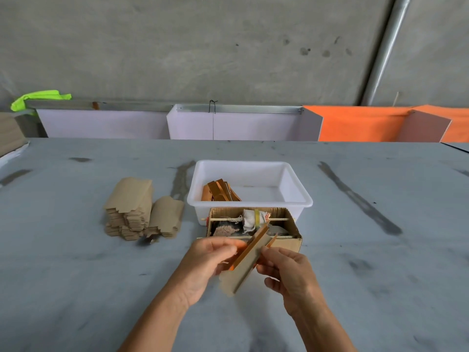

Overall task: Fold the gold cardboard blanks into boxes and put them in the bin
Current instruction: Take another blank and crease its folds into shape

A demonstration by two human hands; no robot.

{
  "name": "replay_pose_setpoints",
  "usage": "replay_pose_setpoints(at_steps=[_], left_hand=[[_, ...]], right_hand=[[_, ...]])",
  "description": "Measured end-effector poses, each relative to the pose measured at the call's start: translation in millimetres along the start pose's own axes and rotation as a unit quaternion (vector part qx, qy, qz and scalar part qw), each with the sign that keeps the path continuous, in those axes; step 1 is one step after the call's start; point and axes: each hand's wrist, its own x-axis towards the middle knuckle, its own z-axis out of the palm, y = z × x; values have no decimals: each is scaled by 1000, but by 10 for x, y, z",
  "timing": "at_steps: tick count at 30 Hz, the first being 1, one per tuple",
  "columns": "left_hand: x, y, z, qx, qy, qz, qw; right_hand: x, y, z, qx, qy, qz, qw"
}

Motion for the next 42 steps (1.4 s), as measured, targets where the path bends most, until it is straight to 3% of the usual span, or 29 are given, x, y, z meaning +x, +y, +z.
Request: replay_pose_setpoints(at_steps=[7, 16, 26, 33, 38, 42], left_hand=[[20, -18, 94, 43, 62, -38, 996], [65, -40, 78, 58, 76, -47, 994], [82, -76, 144, 129, 91, -23, 987], [60, -90, 149, 104, 58, -53, 991], [60, -65, 98, 143, 46, -62, 987], [60, 1, 14, 161, -12, -72, 984]], right_hand=[[-17, 14, 16, -8, -26, -3, 1000], [34, 117, 20, 166, -101, 57, 979], [17, 154, 106, -13, -16, 23, 1000], [43, 164, 168, -14, 72, -23, 997], [29, 182, 114, -11, 50, -2, 999], [26, 109, 2, -7, 2, -27, 1000]])
